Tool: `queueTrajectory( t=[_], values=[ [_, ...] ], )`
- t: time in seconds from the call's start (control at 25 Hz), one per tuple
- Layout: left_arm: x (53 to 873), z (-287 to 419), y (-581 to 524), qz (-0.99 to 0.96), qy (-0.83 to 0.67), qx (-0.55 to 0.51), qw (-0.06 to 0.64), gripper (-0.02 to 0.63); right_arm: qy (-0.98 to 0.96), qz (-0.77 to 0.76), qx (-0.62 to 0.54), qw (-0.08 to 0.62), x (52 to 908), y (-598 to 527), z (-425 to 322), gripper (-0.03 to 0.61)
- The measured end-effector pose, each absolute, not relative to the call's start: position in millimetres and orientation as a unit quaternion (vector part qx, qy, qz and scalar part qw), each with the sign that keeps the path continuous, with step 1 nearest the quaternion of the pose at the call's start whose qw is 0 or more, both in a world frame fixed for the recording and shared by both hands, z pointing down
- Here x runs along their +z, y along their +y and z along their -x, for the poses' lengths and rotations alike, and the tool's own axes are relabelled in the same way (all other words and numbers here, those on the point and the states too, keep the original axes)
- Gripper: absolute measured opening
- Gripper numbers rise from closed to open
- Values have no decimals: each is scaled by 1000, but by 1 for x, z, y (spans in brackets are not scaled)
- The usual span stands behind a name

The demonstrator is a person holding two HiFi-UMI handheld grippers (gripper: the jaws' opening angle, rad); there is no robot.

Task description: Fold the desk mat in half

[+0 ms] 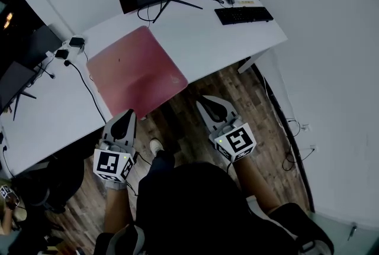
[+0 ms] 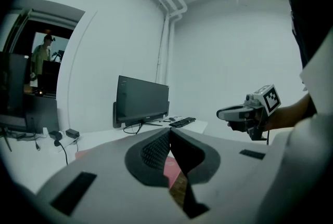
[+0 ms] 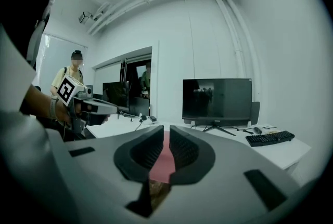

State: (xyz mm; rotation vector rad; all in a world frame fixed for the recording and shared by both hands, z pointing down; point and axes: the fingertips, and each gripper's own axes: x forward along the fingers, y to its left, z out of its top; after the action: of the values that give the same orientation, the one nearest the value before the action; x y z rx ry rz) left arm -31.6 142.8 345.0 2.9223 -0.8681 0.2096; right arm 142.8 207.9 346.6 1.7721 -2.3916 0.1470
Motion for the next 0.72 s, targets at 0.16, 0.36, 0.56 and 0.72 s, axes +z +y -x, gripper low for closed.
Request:
queueTrajectory(
  t=[0.16, 0.36, 0.56, 0.72],
  values=[
    [348, 42, 97, -957, -277, 75, 41, 9, -800, -591, 55, 88, 347, 158, -128, 23],
    [355, 64, 43, -957, -277, 76, 50, 9, -805, -581, 56, 102, 352, 99, -102, 24],
    [369, 85, 4, -954, -280, 82, 61, 9, -813, -567, 57, 115, 362, 52, -80, 25],
    [379, 100, -12, -951, -289, 90, 64, 9, -823, -550, 59, 128, 369, 26, -68, 25]
  ],
)
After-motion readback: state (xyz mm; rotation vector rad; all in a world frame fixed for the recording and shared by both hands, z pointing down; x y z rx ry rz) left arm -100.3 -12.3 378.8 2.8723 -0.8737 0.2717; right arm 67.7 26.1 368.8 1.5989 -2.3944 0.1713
